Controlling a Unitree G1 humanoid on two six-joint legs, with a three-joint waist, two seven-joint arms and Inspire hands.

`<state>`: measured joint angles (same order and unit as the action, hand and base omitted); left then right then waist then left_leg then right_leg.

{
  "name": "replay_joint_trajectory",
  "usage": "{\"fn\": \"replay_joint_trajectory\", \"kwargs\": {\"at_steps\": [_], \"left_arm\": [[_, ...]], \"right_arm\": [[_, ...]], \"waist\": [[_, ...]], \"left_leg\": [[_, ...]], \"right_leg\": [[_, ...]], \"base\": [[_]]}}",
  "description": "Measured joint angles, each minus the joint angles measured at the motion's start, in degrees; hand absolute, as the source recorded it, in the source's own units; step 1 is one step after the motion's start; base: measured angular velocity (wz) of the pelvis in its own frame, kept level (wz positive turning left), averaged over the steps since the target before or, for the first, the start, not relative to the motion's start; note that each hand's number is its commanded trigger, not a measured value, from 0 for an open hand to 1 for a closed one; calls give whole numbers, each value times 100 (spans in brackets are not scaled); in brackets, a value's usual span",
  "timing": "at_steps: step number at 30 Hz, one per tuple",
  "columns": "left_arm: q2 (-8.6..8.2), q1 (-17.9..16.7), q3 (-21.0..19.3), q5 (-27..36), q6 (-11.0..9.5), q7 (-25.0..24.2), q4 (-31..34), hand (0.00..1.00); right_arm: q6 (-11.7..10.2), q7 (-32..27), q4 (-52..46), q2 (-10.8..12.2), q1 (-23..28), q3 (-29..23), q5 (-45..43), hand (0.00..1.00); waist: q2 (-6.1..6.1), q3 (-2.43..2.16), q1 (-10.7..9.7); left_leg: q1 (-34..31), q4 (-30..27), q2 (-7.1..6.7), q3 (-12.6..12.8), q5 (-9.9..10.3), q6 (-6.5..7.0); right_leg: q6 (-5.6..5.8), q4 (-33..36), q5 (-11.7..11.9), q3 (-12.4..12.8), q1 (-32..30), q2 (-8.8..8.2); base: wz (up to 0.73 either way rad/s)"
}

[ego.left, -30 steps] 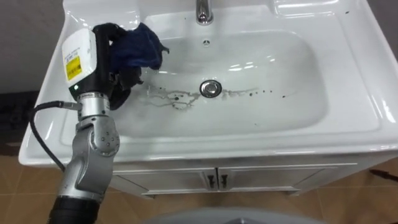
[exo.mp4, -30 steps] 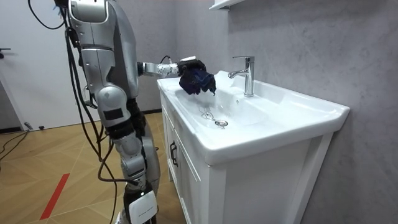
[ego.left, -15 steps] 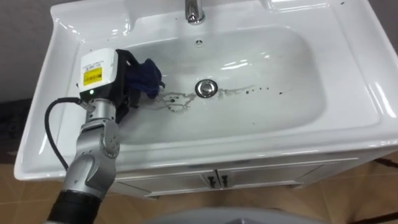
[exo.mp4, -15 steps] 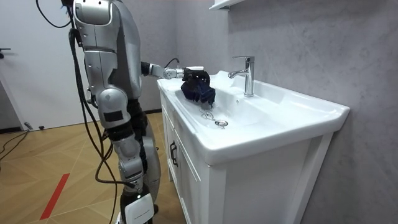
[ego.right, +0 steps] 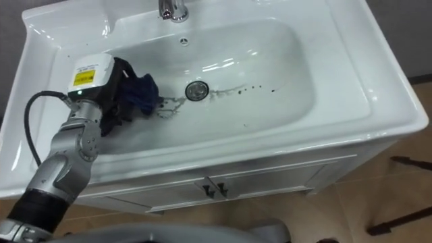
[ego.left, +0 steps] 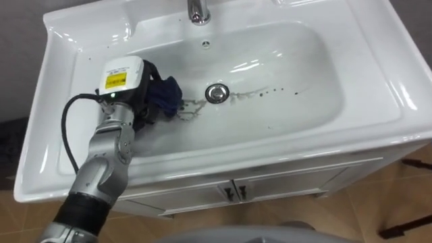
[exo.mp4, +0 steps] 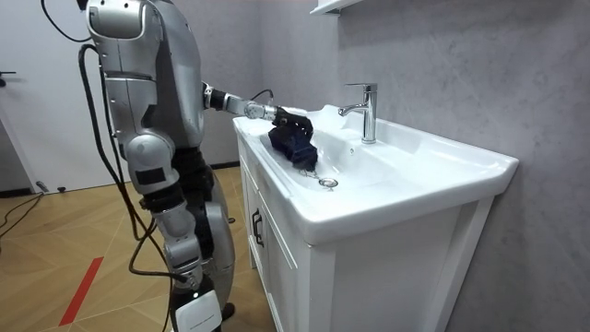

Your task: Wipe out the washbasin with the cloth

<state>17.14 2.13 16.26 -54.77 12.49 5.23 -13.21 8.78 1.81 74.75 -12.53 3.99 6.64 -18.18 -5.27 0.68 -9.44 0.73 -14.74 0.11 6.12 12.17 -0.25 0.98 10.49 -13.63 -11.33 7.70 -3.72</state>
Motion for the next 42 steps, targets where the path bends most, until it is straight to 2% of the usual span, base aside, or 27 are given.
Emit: {"fn": "replay_joint_trajectory", "kwargs": {"at_steps": [5, 10, 15, 18, 27, 42], "left_arm": [[-2, -1, 44, -1, 32, -254, -74, 100], [-3, 0, 369, 3, 204, -455, -87, 100], [-9, 1, 617, 0, 280, -675, -150, 100], [-13, 17, 620, 1, 348, -719, -178, 100], [-122, 231, 628, 1, 343, -709, -595, 100], [-155, 240, 632, 51, 297, -699, -662, 100]], "right_arm": [[4, -42, -143, -5, 39, -3, -13, 0], [11, -68, -136, -10, 37, 58, 92, 0], [32, -134, -137, -11, 23, 122, 164, 0], [157, -177, -145, -7, -16, 117, 214, 0], [233, -236, -156, -2, -58, 114, 256, 0], [234, -361, -191, -6, -158, 112, 441, 0]], "waist": [[-15, 5, -18], [3, 10, -47], [70, 2, -140], [125, 2, -143], [154, -4, -162], [183, -22, -135]], "left_leg": [[-16, 1, 1, 24, -4, 6], [1, 50, -12, 23, -10, 13], [-9, 117, -4, 74, -11, 11], [-7, 126, -1, 137, -11, 11], [3, 115, 5, 156, -15, 18], [77, 136, -1, 179, -20, 24]], "right_leg": [[1, -27, -1, 6, -37, 3], [2, -68, -1, -22, -9, 0], [1, -71, -1, -21, -72, 3], [2, -62, -1, -10, -83, -4], [2, -57, -1, -21, -71, -2], [2, -68, -1, 24, -26, -4]], "base": [[-1], [2], [-3], [-4], [0], [-1]]}}
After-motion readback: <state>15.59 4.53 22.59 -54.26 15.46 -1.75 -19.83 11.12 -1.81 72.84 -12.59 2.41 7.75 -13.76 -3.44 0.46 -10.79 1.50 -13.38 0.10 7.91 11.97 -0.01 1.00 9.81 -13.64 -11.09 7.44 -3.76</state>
